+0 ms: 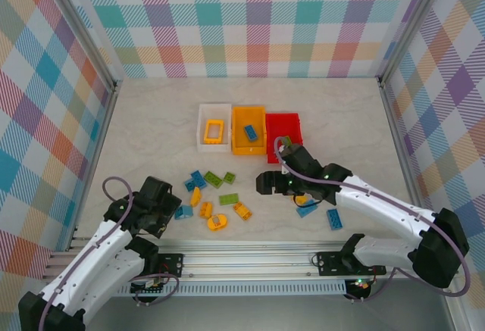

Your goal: Sort the legos into containers by color

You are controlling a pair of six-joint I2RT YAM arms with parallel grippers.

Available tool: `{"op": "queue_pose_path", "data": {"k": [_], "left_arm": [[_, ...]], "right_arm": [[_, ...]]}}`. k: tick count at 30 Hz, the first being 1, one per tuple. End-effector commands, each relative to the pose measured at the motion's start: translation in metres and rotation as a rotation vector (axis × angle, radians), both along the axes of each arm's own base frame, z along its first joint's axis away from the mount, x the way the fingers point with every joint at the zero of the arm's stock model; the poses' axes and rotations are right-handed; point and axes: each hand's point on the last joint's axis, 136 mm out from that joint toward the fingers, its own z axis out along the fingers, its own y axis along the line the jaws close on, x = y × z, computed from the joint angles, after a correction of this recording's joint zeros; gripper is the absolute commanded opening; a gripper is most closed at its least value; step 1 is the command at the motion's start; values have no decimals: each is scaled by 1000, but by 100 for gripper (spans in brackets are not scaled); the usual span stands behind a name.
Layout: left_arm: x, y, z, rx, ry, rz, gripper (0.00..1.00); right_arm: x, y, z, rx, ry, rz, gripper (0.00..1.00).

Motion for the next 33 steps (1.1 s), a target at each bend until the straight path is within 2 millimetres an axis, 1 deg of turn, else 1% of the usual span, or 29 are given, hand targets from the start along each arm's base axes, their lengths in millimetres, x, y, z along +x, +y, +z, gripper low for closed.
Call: {"op": "queue_pose_path", "data": {"k": [1, 5, 7, 10, 12, 14, 18, 19, 22, 24, 26, 27, 28, 29, 30, 31, 33], "left_arm": [[8, -3, -5, -100, -3, 240, 80], [17, -16, -18, -166, 45, 334, 83], [21, -24, -25, -192, 73, 357, 84], [25, -27, -30, -197, 86, 389, 83], [27, -26, -34, -202, 79, 415, 78], [30, -27, -41, -214, 72, 437, 72], [37, -30, -53, -233, 54, 443, 59], [38, -30, -54, -230, 52, 443, 57], [39, -29, -55, -225, 44, 446, 45], [41, -24, -46, -209, 14, 440, 33], [45, -18, -29, -176, -39, 418, 25], [51, -15, -15, -151, -85, 384, 20], [61, -14, 1, -133, -139, 340, 18], [76, -21, 20, -126, -201, 264, 17], [92, -33, 38, -115, -243, 158, 17], [104, -44, 51, -108, -248, 84, 17], [132, -78, 79, -67, -251, -119, 17]], "right_arm": [[-4, 21, 23, 63, -64, 88, 85], [-14, 30, 30, 99, -78, 146, 86], [-25, 43, 36, 161, -86, 226, 86], [-44, 64, 49, 262, -100, 360, 86], [-55, 74, 55, 301, -101, 423, 86], [-58, 79, 55, 296, -97, 441, 86], [-59, 84, 51, 284, -87, 447, 86], [-59, 85, 51, 282, -87, 447, 86], [-57, 84, 50, 271, -91, 435, 85], [-55, 83, 52, 268, -105, 424, 85], [-47, 74, 53, 235, -136, 369, 83], [-37, 63, 54, 191, -164, 293, 83], [-23, 47, 51, 130, -192, 190, 83], [-9, 25, 49, 60, -211, 59, 83], [3, 4, 49, 19, -227, -49, 83], [11, -11, 52, 10, -244, -127, 82], [20, -23, 63, 56, -288, -198, 81]]}}
